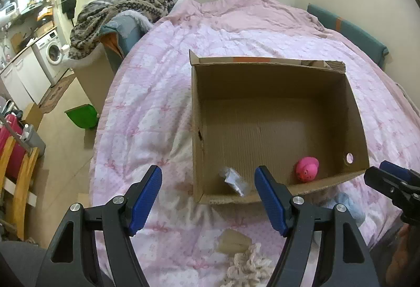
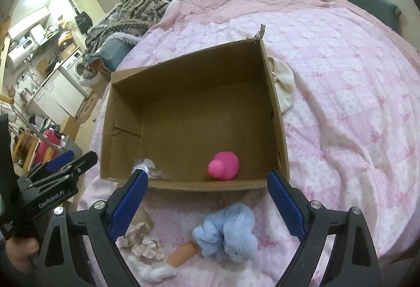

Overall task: Organize soft objects
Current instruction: 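Move both grippers back toward the remaining items in front of the box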

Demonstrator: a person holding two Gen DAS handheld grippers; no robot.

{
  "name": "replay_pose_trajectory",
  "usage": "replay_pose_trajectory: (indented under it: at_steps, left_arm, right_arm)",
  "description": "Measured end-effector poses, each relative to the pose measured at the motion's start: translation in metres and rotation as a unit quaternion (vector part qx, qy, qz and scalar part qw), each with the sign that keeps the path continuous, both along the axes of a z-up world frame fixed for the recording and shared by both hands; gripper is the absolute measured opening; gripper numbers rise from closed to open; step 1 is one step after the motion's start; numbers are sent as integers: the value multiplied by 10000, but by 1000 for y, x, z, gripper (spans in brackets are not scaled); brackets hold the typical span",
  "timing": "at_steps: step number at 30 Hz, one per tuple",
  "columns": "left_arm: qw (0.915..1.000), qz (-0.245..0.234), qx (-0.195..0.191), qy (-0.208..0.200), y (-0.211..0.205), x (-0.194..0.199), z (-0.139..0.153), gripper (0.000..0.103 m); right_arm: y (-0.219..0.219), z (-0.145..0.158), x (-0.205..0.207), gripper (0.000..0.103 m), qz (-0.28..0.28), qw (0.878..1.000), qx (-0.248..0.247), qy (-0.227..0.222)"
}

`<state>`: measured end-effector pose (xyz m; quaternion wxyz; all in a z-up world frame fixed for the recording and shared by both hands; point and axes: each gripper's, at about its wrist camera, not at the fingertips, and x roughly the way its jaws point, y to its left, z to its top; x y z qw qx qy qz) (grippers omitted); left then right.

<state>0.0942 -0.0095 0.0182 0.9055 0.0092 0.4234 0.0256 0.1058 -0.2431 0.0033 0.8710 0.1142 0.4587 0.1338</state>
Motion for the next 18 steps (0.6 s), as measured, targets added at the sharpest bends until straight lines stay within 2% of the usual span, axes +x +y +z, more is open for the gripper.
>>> replay_pose_trajectory:
  at_steps: [5, 11, 15, 18]
  left_arm:
    - [10000, 53, 24, 42, 3, -13, 2, 71]
    - [9992, 170, -241, 281, 13, -28, -5, 71]
    - [9965, 194, -527, 620, 23, -32, -17, 71]
    - [9914, 291, -767, 1022, 30, -32, -35, 70]
  right_arm:
    - [0, -1, -10, 98, -29, 10000, -40, 69]
    - [-1, -5, -19, 98, -62, 9997, 44, 222]
    - [0, -12, -25, 98, -77, 9993, -32, 355]
    - [-1, -19, -26, 98, -93, 9987, -117, 480]
